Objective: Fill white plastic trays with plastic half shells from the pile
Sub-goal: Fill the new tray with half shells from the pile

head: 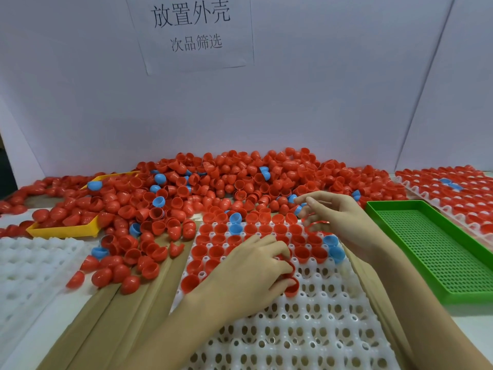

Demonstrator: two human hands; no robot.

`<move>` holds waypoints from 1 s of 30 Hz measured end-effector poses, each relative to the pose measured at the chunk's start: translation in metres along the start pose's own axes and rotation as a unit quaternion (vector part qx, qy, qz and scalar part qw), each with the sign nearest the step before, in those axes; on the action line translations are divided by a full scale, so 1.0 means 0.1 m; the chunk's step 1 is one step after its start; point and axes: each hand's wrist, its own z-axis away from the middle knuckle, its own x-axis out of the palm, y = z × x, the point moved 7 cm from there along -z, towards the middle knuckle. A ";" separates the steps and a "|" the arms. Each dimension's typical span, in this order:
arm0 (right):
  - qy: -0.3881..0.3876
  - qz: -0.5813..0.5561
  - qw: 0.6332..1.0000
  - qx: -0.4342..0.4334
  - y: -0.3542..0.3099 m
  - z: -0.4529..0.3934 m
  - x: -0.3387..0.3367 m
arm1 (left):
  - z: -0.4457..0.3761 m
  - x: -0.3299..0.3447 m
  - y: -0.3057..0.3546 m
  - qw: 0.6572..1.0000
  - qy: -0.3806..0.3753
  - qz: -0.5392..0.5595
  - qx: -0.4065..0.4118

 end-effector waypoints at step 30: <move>0.048 -0.034 0.998 0.018 0.08 -0.02 -0.11 | -1.11 0.44 -1.89 0.949 -0.230 -0.071 -0.202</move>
